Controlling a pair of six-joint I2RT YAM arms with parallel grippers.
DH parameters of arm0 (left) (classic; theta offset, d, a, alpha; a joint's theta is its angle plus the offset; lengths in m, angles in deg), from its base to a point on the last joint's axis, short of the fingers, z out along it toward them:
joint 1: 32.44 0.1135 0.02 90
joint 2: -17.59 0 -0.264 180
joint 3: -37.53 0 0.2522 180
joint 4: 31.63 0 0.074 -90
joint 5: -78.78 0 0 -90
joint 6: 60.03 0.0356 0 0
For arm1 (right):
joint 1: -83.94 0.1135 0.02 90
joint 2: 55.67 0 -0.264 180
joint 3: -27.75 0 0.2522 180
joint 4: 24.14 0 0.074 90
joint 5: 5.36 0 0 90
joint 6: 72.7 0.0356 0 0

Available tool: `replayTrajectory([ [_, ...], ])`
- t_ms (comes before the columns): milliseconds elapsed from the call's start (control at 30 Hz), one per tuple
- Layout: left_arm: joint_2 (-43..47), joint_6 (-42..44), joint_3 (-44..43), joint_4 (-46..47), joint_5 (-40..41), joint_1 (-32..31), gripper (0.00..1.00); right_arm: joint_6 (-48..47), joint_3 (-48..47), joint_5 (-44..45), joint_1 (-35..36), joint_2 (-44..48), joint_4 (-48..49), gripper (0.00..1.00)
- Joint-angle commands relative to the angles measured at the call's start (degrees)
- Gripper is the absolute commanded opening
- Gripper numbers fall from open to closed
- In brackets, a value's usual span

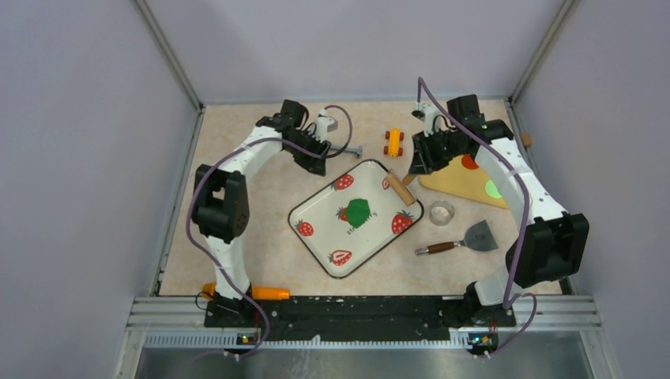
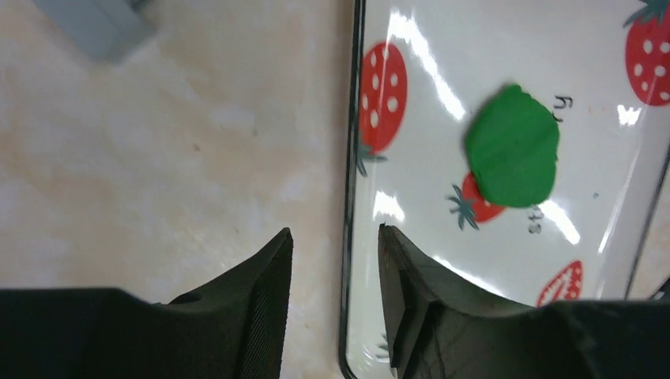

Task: Roll out the dumpling wrappers from the dough

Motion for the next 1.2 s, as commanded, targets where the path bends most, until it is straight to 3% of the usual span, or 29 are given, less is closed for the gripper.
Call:
replayTrajectory([
  [0, -11.5, 10.4, -14.4, -4.2, 1.1, -2.5, 0.46, 0.7, -2.4, -0.9, -0.7, 2.0, 2.4, 0.00],
  [133, -18.8, 15.1, -22.2, -9.5, 1.1, -4.5, 0.45, 0.5, -1.4, -0.9, -1.1, 3.1, 2.2, 0.00],
  [300, -22.1, 12.1, -24.2, -10.0, 1.7, -5.8, 0.42, 0.3, 0.0, -0.7, -1.7, 4.3, 2.6, 0.00],
  [500, -22.9, 9.3, -22.9, -12.4, 4.8, -6.1, 0.21, 0.4, 0.3, -1.2, -1.9, 4.2, 2.6, 0.00],
  [633, -18.4, 5.0, -16.3, -11.9, 5.4, -5.0, 0.06, 0.6, -0.4, -1.8, -1.9, 3.3, 2.6, 0.00],
  [733, -11.3, -1.9, -7.4, -8.4, 8.3, -2.9, 0.00, 1.3, -0.6, -1.9, -1.9, 2.8, 2.9, 0.00],
  [800, -6.5, -8.2, -1.3, -5.4, 10.4, -0.4, 0.00, 2.1, -0.5, -1.8, -1.8, 2.6, 3.3, 0.00],
  [1000, 1.5, -23.1, 10.7, 0.0, 5.4, 4.3, 0.00, 5.9, -0.9, -2.3, -1.7, 0.1, 4.3, 0.00],
  [1167, 0.2, -29.5, 11.2, 4.2, 0.0, 4.1, 0.00, 9.1, -1.7, -3.5, -0.4, -3.5, 4.3, 0.00],
])
